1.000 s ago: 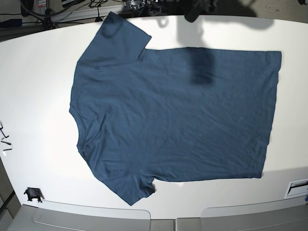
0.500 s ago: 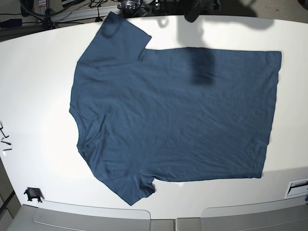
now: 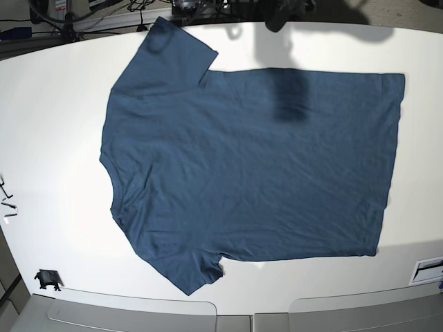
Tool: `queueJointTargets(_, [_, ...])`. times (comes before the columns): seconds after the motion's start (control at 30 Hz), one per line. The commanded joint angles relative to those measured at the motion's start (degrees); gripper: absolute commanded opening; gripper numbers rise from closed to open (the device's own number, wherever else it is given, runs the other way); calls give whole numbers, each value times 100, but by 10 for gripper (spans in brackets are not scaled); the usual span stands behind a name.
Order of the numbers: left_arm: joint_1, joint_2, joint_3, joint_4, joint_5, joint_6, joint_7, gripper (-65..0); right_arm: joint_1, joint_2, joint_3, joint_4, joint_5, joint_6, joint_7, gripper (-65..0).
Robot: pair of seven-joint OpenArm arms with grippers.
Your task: Fold the T-shirt properly
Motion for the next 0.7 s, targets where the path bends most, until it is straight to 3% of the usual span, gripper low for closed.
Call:
queueJointTargets(0.0, [101,11,4,13,-24,-35,0,-650,-2,0,4,42,15,17,-35,-650])
queueJointTargets(0.57, [640,11,4,544,319,9,-149,-650,-629,0,2,960,-4,-13,-164,-650])
queueJointTargets(0.67, [656,9,4,544,319,9,-149,-650,-807,0,2,1167,-4,-179,-166,-650])
